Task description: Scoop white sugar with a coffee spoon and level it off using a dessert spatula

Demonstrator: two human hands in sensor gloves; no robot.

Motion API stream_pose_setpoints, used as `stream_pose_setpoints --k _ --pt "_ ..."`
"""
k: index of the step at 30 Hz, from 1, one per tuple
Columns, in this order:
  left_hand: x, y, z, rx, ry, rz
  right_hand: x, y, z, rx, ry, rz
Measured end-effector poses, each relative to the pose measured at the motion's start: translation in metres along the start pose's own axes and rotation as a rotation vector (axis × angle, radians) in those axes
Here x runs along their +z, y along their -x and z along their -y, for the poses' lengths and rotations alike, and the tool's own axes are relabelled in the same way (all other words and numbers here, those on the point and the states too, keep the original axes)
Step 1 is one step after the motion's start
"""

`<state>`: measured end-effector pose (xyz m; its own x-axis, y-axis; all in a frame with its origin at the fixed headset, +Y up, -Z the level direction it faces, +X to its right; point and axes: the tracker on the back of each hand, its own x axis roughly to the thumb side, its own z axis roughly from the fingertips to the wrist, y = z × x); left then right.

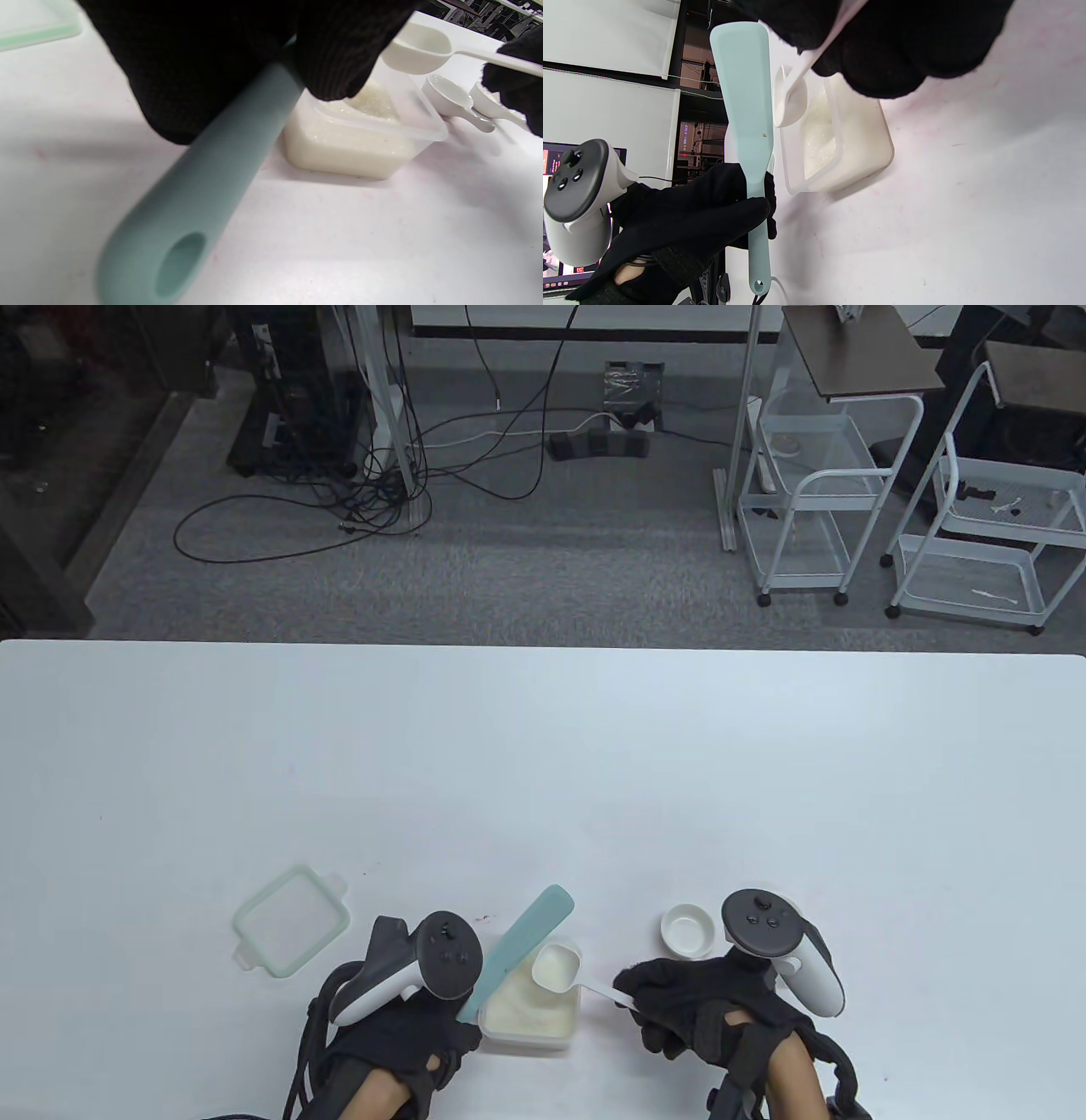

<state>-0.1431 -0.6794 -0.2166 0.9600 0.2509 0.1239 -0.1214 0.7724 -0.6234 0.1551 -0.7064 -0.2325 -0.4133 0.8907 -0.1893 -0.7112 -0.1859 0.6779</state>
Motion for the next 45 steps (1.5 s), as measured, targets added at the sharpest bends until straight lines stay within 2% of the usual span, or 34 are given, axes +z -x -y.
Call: stream_pose_setpoints --k 3,6,9,12,20,22,26,32,35,38,45 --pt "0.000 -0.002 0.001 -0.070 -0.027 -0.041 0.001 0.000 0.001 -0.004 0.003 0.005" --pt "-0.001 -0.006 0.005 -0.191 0.014 -0.086 0.001 0.000 0.000 0.001 -0.001 0.000" --pt "0.001 -0.010 0.001 -0.130 -0.085 -0.038 0.001 0.000 0.000 0.006 -0.004 0.001" --pt "-0.001 -0.009 0.007 -0.207 0.027 -0.080 0.001 0.000 0.000 0.008 -0.006 0.007" --pt "-0.001 -0.009 0.006 -0.165 0.016 -0.063 0.001 0.000 0.000 0.009 -0.005 0.006" --pt "-0.001 -0.007 0.004 -0.148 -0.002 -0.056 0.000 0.000 0.000 0.007 -0.006 0.009" --pt "0.004 0.002 -0.007 -0.048 -0.134 -0.065 0.000 0.000 0.000 0.003 -0.003 0.015" --pt "0.002 0.020 -0.015 -0.064 -0.235 -0.169 0.000 -0.001 0.000 0.007 -0.008 0.024" --pt "0.000 0.030 -0.017 -0.025 -0.257 -0.210 0.000 0.000 0.000 0.006 -0.006 0.025" --pt "-0.004 0.036 -0.017 -0.056 -0.271 -0.247 0.000 0.000 0.000 0.004 -0.003 0.026" --pt "-0.020 0.049 -0.010 -0.118 -0.234 -0.346 0.000 0.000 0.000 0.008 0.005 0.023"
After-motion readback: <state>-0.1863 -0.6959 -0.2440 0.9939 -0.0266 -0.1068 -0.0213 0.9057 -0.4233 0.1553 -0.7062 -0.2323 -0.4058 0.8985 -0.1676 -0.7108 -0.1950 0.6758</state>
